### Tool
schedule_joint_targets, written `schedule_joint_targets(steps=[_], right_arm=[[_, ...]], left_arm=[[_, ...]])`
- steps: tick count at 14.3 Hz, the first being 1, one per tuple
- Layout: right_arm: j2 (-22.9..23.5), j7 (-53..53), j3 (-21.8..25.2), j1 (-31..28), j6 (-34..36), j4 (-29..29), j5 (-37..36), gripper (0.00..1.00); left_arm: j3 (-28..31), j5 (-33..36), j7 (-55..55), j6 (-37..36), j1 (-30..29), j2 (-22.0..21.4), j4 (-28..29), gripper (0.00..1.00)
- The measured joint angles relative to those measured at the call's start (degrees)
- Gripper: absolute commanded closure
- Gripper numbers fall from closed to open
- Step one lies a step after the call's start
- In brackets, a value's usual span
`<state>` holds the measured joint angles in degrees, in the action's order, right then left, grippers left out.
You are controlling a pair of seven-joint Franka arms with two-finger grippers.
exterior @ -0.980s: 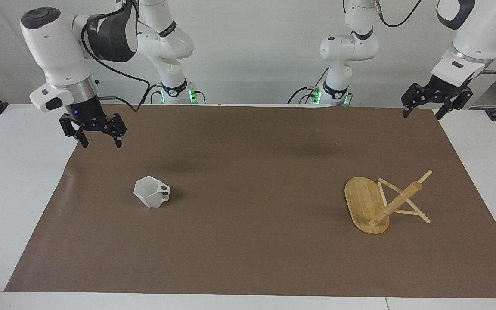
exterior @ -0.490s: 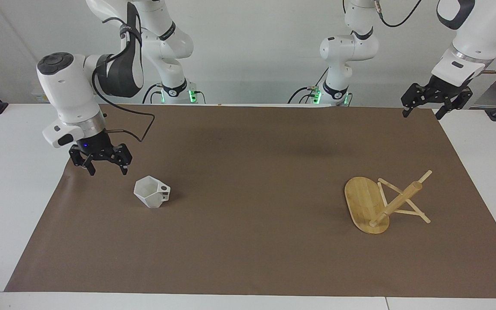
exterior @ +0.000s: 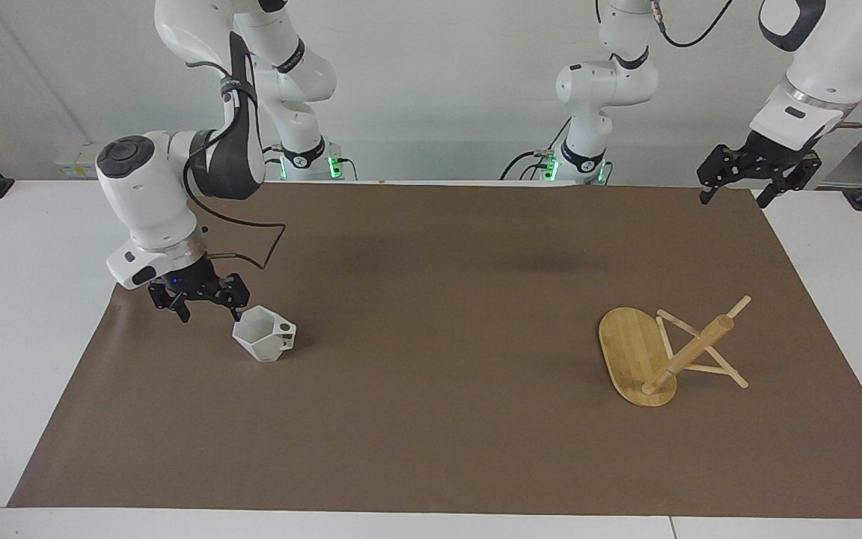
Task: Hang cup on rack
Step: 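Reach the right gripper to the white cup and grasp its handle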
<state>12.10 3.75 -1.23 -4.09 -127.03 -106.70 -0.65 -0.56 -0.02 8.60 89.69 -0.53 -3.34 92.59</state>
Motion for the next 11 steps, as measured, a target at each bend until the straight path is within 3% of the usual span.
schedule_joint_targets(steps=[9, 10, 11], right_arm=[[3.57, -1.39, 0.00, 0.00, -5.68, -3.39, 0.00, 0.00], [3.97, -1.40, 0.00, 0.00, -6.18, -3.40, 0.00, 0.04], [4.17, -1.40, 0.00, 0.00, -6.39, -3.40, 0.00, 0.15]], left_arm=[[0.00, 0.00, 0.00, 0.00, 0.00, 0.00, 0.00, 0.00], [0.00, 0.00, 0.00, 0.00, 0.00, 0.00, 0.00, 0.00], [0.00, 0.00, 0.00, 0.00, 0.00, 0.00, 0.00, 0.00]])
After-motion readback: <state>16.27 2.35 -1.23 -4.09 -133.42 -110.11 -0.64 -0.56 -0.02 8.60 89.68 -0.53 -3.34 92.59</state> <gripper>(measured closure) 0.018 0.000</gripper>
